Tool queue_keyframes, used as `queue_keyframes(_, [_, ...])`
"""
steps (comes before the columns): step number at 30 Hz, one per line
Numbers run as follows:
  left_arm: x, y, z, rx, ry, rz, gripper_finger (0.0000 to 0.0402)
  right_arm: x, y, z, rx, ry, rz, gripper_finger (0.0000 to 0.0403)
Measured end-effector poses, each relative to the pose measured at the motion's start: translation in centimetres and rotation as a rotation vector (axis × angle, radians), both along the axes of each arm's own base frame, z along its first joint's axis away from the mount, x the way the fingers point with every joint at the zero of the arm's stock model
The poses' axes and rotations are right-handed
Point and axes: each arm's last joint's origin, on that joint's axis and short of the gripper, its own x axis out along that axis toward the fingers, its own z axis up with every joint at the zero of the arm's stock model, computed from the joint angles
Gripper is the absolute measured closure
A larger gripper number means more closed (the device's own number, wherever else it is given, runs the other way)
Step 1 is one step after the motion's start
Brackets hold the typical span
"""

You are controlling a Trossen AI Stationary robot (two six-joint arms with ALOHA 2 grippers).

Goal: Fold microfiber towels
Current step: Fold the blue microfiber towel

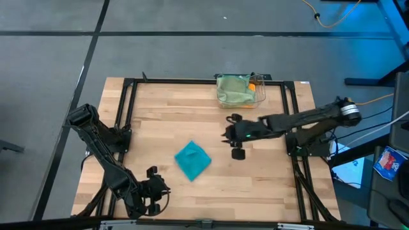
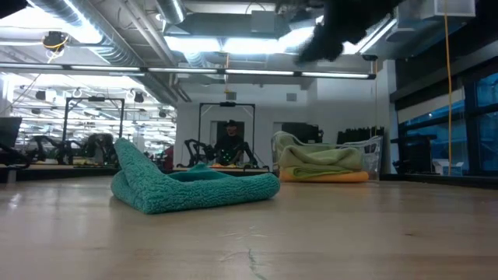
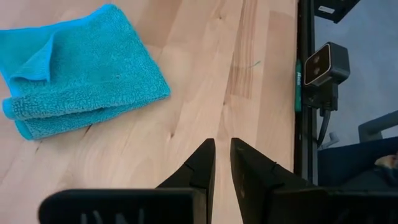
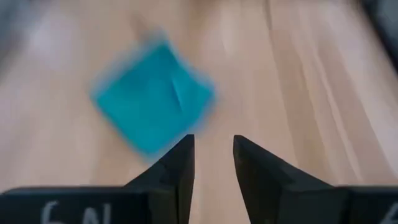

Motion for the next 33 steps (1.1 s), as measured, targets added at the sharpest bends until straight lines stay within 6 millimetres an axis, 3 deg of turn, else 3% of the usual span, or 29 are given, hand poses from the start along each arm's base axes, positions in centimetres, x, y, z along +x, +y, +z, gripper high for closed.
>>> queue_keyframes(4, [0.0,0.0,0.0,0.011,-0.015,0.011,0.0358,0.2,0.3,-0.9,0.114,-0.486,0.101,0.0289])
queue_keyframes(6, [0.2,0.2,0.0,0.015,-0.018,0.020,0.0358,0.6,0.6,-2.1,0.189,-0.545,0.131,0.0289])
queue_keyframes(10, [0.7,0.7,0.0,0.025,-0.015,0.043,0.0358,2.6,0.9,-6.3,0.213,-0.387,0.045,0.0289])
queue_keyframes(15, [1.4,1.4,0.0,0.067,-0.009,0.041,0.0358,7.1,2.7,-9.1,0.195,-0.279,0.108,0.0289])
queue_keyframes(19, [1.9,1.9,0.0,0.089,-0.004,0.045,0.0358,10.2,4.0,-9.9,0.121,-0.197,0.162,0.0289])
queue_keyframes(23, [2.2,2.2,-0.1,0.087,0.005,0.052,0.0358,12.3,4.2,-11.6,0.058,-0.071,0.149,0.0289])
queue_keyframes(25, [2.2,2.2,-0.1,0.087,0.008,0.051,0.0358,13.5,4.2,-11.6,0.032,-0.078,0.164,0.0289])
queue_keyframes(33, [2.0,2.1,-0.1,0.090,0.014,0.044,0.0358,14.9,1.8,-13.2,-0.053,0.019,0.061,0.0289])
